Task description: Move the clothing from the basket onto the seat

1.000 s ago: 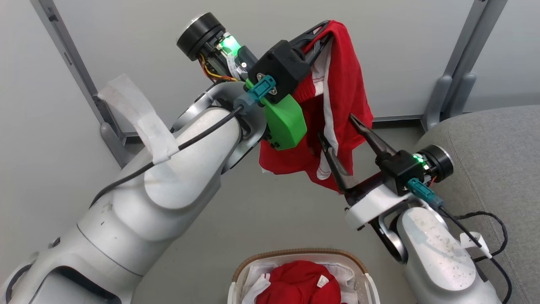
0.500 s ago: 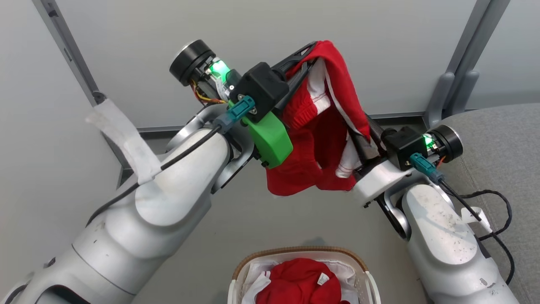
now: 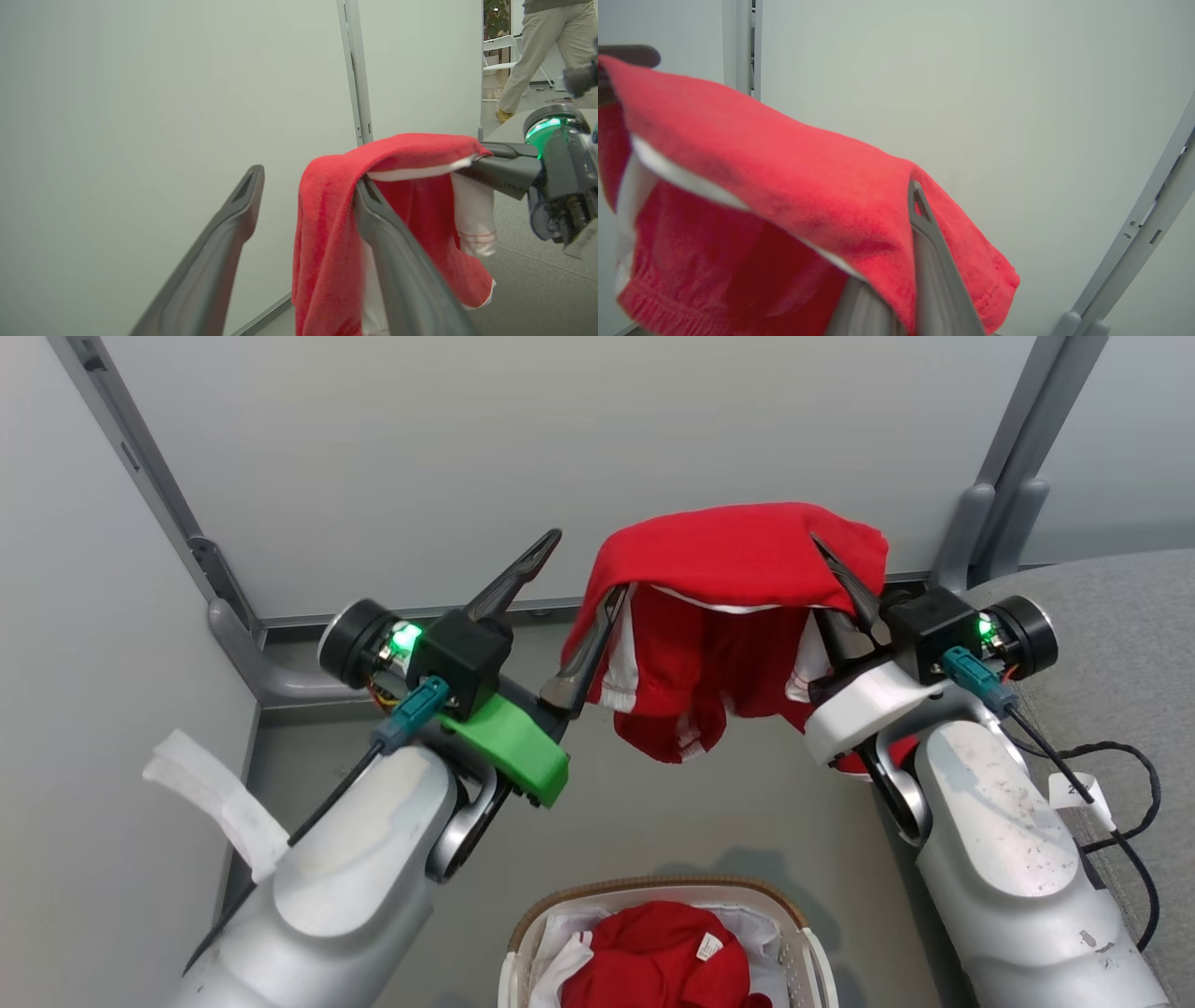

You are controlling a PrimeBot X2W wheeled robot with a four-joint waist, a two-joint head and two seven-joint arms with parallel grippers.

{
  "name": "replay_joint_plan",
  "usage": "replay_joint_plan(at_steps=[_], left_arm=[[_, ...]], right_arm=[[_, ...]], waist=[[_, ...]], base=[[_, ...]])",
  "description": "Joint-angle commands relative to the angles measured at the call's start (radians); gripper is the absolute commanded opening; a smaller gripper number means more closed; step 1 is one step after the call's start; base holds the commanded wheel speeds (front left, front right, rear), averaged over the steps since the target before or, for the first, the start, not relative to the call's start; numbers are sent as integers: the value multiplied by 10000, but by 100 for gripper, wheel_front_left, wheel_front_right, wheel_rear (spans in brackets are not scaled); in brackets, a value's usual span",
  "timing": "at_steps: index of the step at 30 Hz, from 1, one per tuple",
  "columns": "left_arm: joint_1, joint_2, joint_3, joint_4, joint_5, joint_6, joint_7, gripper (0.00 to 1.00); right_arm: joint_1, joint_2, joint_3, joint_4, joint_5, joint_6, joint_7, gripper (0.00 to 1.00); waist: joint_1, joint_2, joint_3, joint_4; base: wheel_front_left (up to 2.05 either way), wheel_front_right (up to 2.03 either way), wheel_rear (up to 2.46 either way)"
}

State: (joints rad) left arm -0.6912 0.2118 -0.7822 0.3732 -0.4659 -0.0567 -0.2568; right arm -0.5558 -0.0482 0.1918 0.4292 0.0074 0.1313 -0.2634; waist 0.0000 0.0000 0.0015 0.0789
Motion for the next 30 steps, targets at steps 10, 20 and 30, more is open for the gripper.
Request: replay_joint_plan(at_steps=[10,20,30], left_arm=[[2901,-421,1620,-630,645,-112,-88,100],[4197,-993,2503,-461,1376,-506,-89,100],[4702,-1376,2856,-372,1794,-687,-90,100]], right_arm=[[-206,-39,-807,-14,-242,-10,-21,0],[188,-39,-1177,-47,-285,-10,-21,0],[300,-42,-1172,25,-271,-10,-21,0]], waist=[[0,0,63,-88],[0,0,62,-155],[0,0,131,-826]], base=[[0,0,0],[0,0,0],[0,0,0]])
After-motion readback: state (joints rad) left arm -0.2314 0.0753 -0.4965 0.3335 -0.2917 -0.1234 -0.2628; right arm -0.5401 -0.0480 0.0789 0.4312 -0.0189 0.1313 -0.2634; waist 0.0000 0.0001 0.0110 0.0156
